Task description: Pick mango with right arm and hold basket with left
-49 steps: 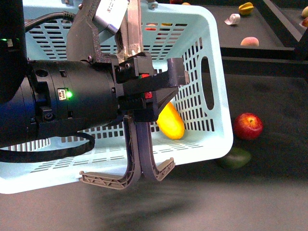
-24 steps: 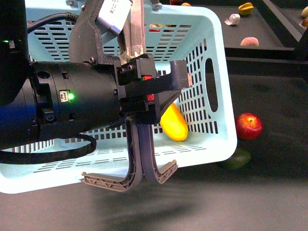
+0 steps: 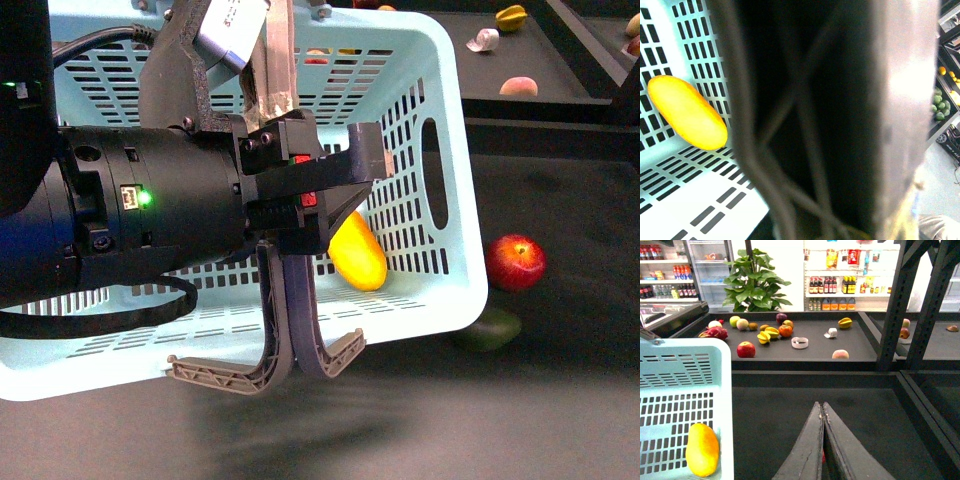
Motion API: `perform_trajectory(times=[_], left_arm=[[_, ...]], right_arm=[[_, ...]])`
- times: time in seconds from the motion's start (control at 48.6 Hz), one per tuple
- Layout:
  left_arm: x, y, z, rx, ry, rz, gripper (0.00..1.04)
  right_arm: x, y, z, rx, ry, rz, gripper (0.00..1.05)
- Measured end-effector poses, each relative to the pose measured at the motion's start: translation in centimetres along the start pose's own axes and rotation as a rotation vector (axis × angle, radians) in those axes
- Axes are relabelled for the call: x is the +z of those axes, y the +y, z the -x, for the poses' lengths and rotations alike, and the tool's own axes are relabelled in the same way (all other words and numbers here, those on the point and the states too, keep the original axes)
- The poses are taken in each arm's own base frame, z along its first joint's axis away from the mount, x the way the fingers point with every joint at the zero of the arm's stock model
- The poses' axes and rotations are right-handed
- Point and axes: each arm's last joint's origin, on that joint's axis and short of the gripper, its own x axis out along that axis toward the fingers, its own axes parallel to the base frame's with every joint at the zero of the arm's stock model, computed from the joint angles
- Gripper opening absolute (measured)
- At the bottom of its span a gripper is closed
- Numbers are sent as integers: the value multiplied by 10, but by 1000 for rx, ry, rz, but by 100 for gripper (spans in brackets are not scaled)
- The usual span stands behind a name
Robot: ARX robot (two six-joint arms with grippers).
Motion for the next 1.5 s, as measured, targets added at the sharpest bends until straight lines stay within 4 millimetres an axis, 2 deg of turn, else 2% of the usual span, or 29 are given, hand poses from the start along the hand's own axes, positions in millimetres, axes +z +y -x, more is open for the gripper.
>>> perform_trajectory(times=[0.74,0.905,1.316,1.501], left_arm=[[0,0,0,-1,1,1,16],[0,0,0,-1,0,1,16],[0,0,0,-1,0,-1,16],[0,0,0,-1,0,2,16]], right_arm=[[0,0,15,0,-2,0,2],[-3,0,25,3,6,0,2],[-3,0,25,3,5,0,2],[-3,0,25,3,5,1,29]])
